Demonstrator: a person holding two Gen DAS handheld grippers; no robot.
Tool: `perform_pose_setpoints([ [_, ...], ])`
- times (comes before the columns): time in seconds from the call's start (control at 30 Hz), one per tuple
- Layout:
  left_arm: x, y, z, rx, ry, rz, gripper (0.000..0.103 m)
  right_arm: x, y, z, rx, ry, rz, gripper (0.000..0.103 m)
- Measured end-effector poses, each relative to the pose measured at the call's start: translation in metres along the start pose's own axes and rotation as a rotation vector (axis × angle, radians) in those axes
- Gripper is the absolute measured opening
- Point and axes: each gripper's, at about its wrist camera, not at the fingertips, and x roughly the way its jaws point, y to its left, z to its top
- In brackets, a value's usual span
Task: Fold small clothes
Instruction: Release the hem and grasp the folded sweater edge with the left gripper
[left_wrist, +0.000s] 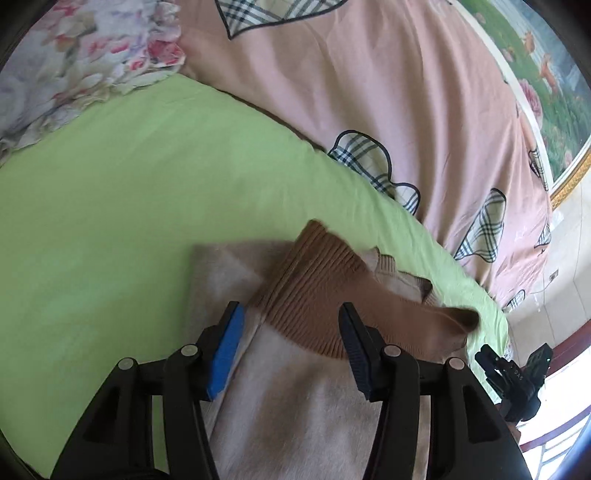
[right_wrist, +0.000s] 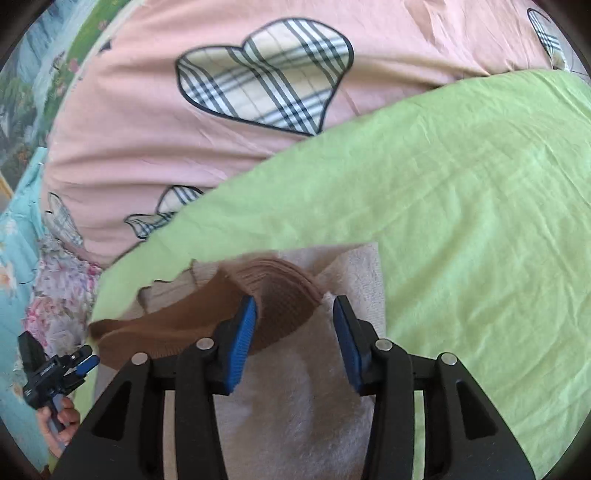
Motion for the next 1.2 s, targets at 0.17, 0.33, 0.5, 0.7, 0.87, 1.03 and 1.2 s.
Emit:
perform_pose_setpoints([
  [0.17, -0.027, 0.007, -0.038, -0.015, 0.034, -0.027, 0.054, -0.012, 0.000, -0.033, 0.001, 0.058, 0.035, 0.052],
  [0.33, -0.057, -0.004, -0.094, -0.019, 0.061, -0.083, 0.054, -0.026, 0.004, -0.074, -0.002, 0.097, 0.063, 0.052],
  [0.5, -0.068, -0.018, -0.144, -0.017, 0.119, -0.130, 0.055, -0.044, 0.009, -0.109, -0.005, 0.113, 0.089, 0.052],
  [0.7, -0.080, -0.024, -0.195, -0.034, 0.161, -0.145, 0.059, -0.065, 0.013, -0.142, 0.017, 0.115, 0.113, 0.055],
  [0.87, -0.079, -0.025, -0.217, -0.057, 0.190, -0.134, 0.060, -0.075, 0.014, -0.161, 0.049, 0.128, 0.142, 0.058],
  [1.03, -0.079, -0.024, -0.219, -0.113, 0.166, -0.156, 0.066, -0.081, 0.017, -0.171, 0.058, 0.139, 0.152, 0.058],
  [1.2, -0.070, -0.010, -0.211, -0.245, 0.127, -0.177, 0.067, -0.084, 0.018, -0.176, 0.062, 0.146, 0.159, 0.059],
])
